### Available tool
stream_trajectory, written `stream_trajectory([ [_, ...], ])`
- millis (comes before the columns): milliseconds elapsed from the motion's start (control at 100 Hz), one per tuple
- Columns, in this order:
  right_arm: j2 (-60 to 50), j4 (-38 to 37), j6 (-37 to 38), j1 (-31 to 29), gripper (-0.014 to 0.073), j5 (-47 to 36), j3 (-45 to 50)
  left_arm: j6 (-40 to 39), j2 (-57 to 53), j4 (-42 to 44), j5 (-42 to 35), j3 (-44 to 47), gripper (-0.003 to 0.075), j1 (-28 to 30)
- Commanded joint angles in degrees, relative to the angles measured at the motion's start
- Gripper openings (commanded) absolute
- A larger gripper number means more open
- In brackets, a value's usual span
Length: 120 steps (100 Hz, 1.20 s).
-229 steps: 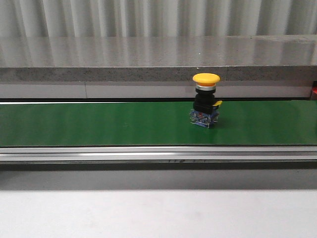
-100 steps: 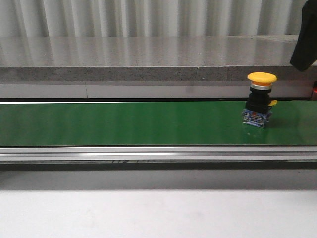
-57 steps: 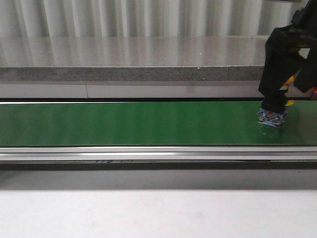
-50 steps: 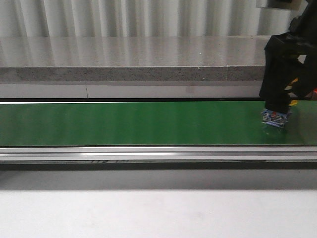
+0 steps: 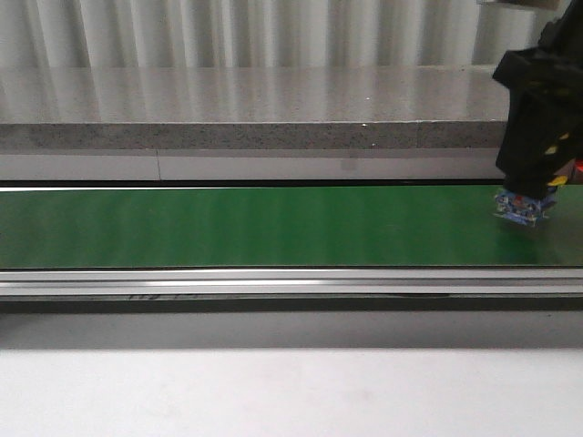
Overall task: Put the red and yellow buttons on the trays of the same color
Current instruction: 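Lower the yellow button into the yellow tray and release it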
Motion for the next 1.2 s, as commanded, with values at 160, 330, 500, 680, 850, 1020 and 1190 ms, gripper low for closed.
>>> stream_trajectory([
  [160, -11.61, -11.46, 15.11, -6.27, 0.0013, 2.17, -1.44, -0.08, 0.05, -0.77, -3.67, -1.52, -0.0020, -0.44],
  [330, -15.90, -17.55, 23.54, -16.11, 0.0013, 3.29, -1.38, -0.08, 0.05, -0.77, -3.67, -1.52, -0.0020, -0.44],
  [500, -16.45, -17.80, 26.98, -28.98, 0.0013, 1.49, -1.26, -0.08, 0.05, -0.77, -3.67, -1.52, -0.0020, -0.44],
  [680, -15.61, -17.75, 30.23, -37.03, 0.0013, -4.00, 0.82, -0.08, 0.05, -0.77, -3.67, -1.52, -0.0020, -0.44],
  [850, -13.87, -17.75, 31.30, -39.06, 0.0013, -10.85, 5.21, -0.08, 0.05, -0.77, -3.67, -1.52, -0.0020, -0.44],
  [1020, -10.47, -17.75, 32.36, -41.10, 0.0013, -15.00, 6.85, -0.08, 0.05, -0.77, -3.67, -1.52, -0.0020, -0.44],
  [1190, -6.97, -17.75, 33.56, -43.59, 0.0013, -17.05, 6.85, -0.08, 0.05, -0.77, -3.67, -1.52, -0.0020, -0.44],
])
